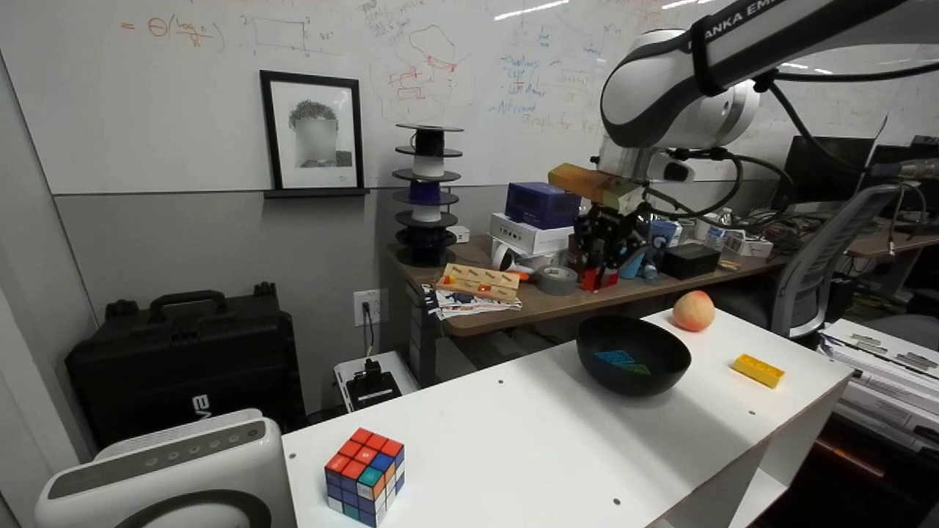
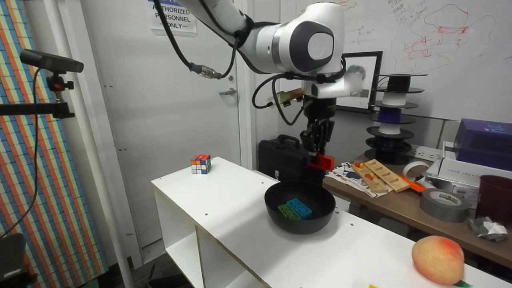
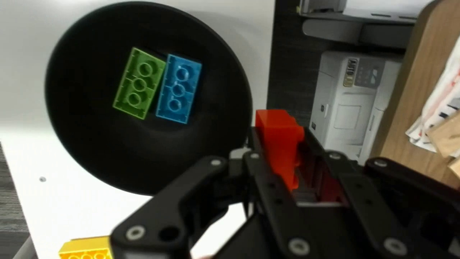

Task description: Put the green, blue, red and yellow building blocks inside the black bowl

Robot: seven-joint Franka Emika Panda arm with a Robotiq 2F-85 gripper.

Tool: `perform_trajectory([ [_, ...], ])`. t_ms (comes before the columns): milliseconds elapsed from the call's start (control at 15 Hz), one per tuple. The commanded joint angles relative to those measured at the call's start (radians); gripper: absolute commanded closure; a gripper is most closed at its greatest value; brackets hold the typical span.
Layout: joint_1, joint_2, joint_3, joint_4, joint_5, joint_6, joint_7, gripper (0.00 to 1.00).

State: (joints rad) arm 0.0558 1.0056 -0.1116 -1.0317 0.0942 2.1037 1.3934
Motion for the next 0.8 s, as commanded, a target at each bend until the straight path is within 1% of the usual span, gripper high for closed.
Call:
perform_trajectory([
  [0, -0.027, -0.058, 0.039, -0.078, 0.016, -0.091, -0.078, 0.90],
  [200, -0.041, -0.035, 0.047, -0.062, 0.017, -0.166, -0.133, 0.91],
  [267, -0.044, -0.020, 0.047, -0.048, 0.007, -0.182, -0.169, 0.86],
  [333, -0.045, -0.003, 0.043, -0.033, 0.000, -0.191, -0.194, 0.48],
  [400, -0.044, 0.009, 0.038, -0.025, -0.005, -0.186, -0.217, 0.46],
  [467, -0.045, 0.012, 0.040, -0.025, -0.002, -0.178, -0.240, 0.41],
  [533, -0.047, 0.016, 0.039, -0.025, 0.000, -0.171, -0.261, 0.34],
  [600, -0.052, 0.015, 0.041, -0.028, 0.006, -0.166, -0.284, 0.24],
  [733, -0.051, 0.004, 0.029, -0.044, 0.012, -0.144, -0.272, 0.09],
])
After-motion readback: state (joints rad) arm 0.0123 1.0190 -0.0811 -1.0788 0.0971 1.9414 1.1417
